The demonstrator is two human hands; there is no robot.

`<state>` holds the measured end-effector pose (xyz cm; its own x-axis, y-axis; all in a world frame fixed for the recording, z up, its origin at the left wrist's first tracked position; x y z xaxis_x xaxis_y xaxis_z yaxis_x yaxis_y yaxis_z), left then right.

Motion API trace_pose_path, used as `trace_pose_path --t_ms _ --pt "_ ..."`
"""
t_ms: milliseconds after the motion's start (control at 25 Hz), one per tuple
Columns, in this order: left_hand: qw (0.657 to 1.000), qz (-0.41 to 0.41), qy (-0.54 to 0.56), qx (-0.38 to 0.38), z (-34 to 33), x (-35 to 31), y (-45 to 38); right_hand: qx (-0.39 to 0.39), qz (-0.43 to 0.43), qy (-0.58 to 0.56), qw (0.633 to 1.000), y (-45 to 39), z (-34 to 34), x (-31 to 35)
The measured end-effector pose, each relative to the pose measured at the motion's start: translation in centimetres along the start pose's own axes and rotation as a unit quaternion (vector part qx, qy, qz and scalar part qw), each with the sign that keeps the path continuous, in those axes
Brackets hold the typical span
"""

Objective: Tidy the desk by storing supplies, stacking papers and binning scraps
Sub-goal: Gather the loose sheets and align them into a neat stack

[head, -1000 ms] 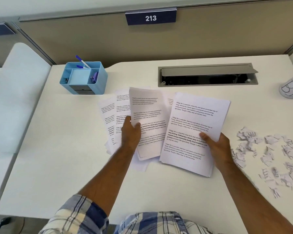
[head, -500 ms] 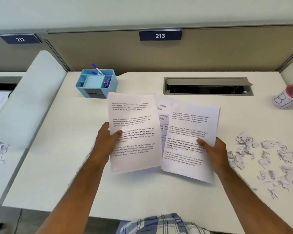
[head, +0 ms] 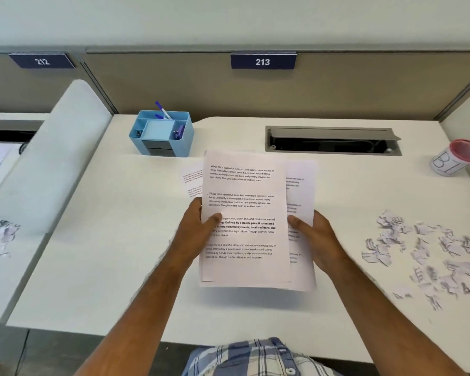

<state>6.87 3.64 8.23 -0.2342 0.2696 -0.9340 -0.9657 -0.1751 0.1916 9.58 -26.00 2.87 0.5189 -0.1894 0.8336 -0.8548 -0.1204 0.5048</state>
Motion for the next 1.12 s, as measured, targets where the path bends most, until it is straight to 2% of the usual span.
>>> trace_pose_path --t_ms 160,320,520,720,960,1120 --pt "0.995 0.039 0.082 0.031 -0.7 1.8 0.2 0.007 -0.026 -0.042 0.999 0.9 -2.4 0.2" --pt "0.983 0.051 0.151 0.088 -2.5 2.4 0.8 -0.006 -0.020 0.010 1.000 1.1 -4.0 0.0" --pt "0.996 0.000 0.078 0.050 -0.7 1.0 0.6 -0.041 0.070 0.121 0.989 1.6 -5.0 1.9" --pt "0.996 -0.077 0.030 0.023 1.2 -2.1 0.0 -0.049 0.142 0.145 0.978 2.1 -6.1 3.9" --pt "0.995 -0.071 0.033 0.059 0.5 -1.2 0.0 -0.059 0.123 0.151 0.979 1.9 -6.8 2.4" --pt "0.996 -0.069 0.044 0.025 1.1 -0.9 0.1 -0.080 0.125 0.159 0.976 1.8 -6.8 2.2"
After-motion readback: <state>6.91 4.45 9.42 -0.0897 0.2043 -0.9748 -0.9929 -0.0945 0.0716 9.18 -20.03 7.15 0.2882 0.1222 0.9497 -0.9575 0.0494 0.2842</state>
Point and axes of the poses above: each hand's wrist, its own y-axis away from the middle knuckle, its own z-axis out of the back of the hand, x = y × z, the point moved 10 cm from there along -y, towards the middle knuckle, and after that the axes turned 8 degrees about -z, right-handed, at the moved point
